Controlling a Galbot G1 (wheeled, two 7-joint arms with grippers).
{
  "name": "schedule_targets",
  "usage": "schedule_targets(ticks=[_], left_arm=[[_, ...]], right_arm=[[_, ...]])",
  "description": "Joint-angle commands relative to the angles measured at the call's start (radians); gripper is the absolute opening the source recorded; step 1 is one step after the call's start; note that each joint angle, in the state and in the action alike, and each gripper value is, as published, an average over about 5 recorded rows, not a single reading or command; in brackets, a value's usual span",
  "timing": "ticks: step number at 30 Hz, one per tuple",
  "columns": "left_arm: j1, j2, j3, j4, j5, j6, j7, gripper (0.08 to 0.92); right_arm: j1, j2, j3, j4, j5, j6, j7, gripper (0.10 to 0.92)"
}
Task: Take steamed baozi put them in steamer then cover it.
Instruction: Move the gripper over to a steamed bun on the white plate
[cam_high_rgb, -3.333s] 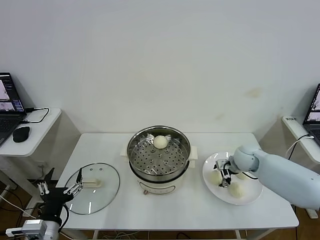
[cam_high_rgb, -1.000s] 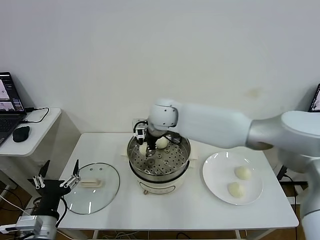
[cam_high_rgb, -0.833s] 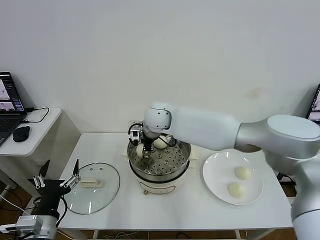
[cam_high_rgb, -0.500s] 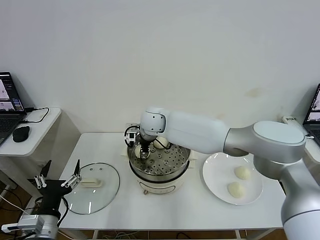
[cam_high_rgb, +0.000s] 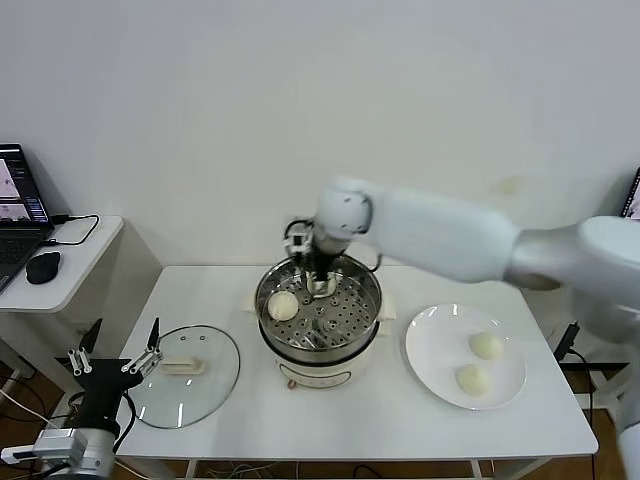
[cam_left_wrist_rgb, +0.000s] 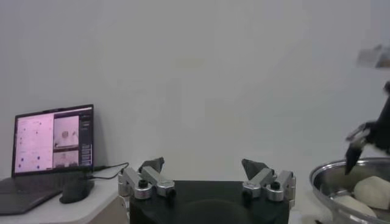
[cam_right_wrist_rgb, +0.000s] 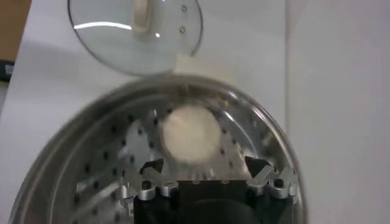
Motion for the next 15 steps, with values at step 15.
schedule_targets(ticks=[15], left_arm=[[0.015,0.006,0.025,-0.006,0.010,-0.001,0.001,0.823]], right_arm=[[-0.019,-0.758,-0.020,0.369,-0.334,0.291,-0.231,0.823]])
